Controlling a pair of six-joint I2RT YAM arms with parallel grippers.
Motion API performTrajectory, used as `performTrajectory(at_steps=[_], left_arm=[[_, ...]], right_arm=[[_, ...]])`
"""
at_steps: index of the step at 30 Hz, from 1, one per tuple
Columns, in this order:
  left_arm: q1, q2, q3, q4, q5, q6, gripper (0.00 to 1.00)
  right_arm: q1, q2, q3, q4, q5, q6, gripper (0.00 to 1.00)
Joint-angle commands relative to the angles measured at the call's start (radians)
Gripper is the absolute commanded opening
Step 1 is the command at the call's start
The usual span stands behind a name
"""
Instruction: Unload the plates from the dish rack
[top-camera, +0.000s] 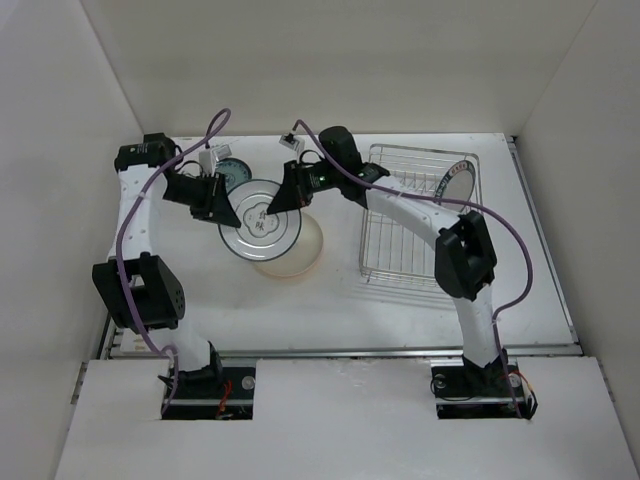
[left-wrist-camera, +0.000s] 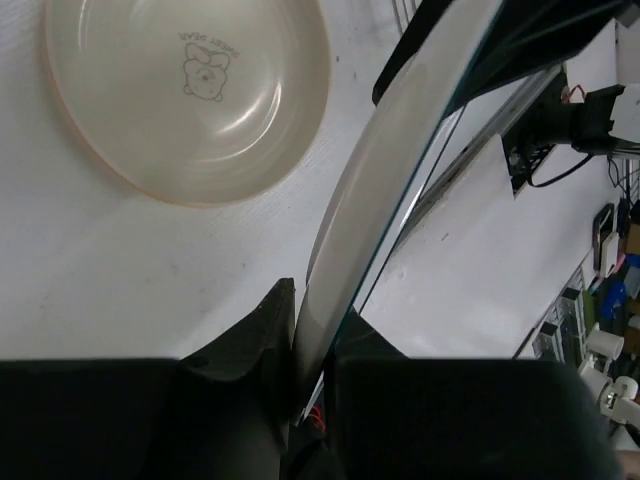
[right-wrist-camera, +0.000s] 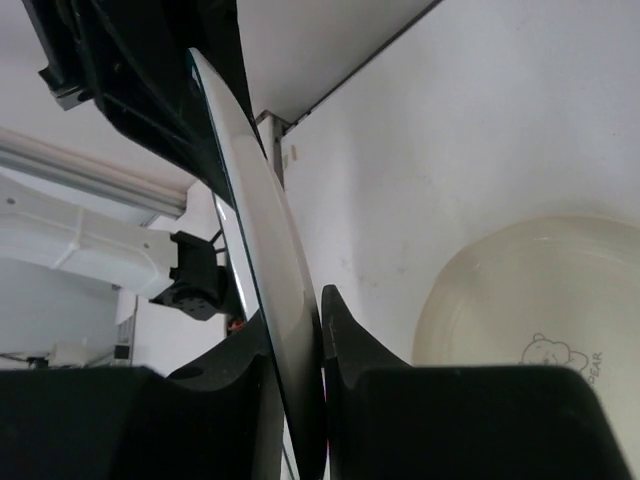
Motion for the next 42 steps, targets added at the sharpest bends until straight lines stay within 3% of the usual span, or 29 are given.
performTrajectory(at_steps=[1, 3, 4, 5, 7, 9, 14, 26, 29, 33, 35, 37, 38, 42], left_arm=[[-0.008, 0.012, 0.037, -0.141, 0.021, 0.075, 0.00], [-0.008, 0.012, 0.026, -0.112, -0.044, 0.018, 0.00], [-0.008, 0.012, 0.026, -0.064, -0.088, -0.067, 0.00], [0.012, 0.012, 0.026, -0.040, -0.186, -0.109, 0.00], [0.070, 0.012, 0.014, 0.004, -0.267, -0.168, 0.00], [0.124, 0.003, 0.001, 0.027, -0.298, -0.196, 0.00], [0.288, 0.025, -0.055, 0.105, -0.401, -0.232, 0.00], [0.340, 0.229, -0.172, 0.213, -0.418, -0.266, 0.00], [0.340, 0.295, -0.147, 0.204, -0.430, -0.266, 0.16], [0.340, 0.325, -0.158, 0.216, -0.467, -0.286, 0.36], [0.340, 0.334, -0.158, 0.216, -0.467, -0.297, 0.44], [0.340, 0.334, -0.149, 0.207, -0.467, -0.306, 0.55], [0.340, 0.334, -0.149, 0.207, -0.467, -0.306, 0.57], [0.340, 0.334, -0.138, 0.207, -0.490, -0.315, 0.61]], right_arm=[[0.015, 0.001, 0.042, 0.131, -0.071, 0.059, 0.00], [0.015, 0.001, 0.042, 0.119, -0.051, 0.059, 0.04], [0.015, 0.001, 0.042, 0.110, -0.040, 0.059, 0.27], [0.015, 0.001, 0.042, 0.085, -0.031, 0.050, 0.38], [0.006, 0.001, 0.051, 0.035, 0.041, 0.041, 0.50], [0.006, -0.008, 0.051, 0.002, 0.067, 0.030, 0.54], [-0.051, -0.103, -0.021, -0.036, 0.267, 0.030, 0.57], [-0.195, -0.316, -0.088, -0.134, 0.366, -0.021, 0.60], [-0.236, -0.368, -0.098, -0.217, 0.466, -0.021, 0.64], [-0.301, -0.402, -0.059, -0.438, 0.812, -0.006, 0.68], [-0.348, -0.413, -0.049, -0.522, 1.068, 0.022, 0.70], [-0.394, -0.451, -0.059, -0.591, 1.220, 0.043, 0.77], [-0.411, -0.462, -0.085, -0.604, 1.318, 0.044, 0.78], [-0.488, -0.514, -0.134, -0.622, 1.465, 0.044, 0.80]])
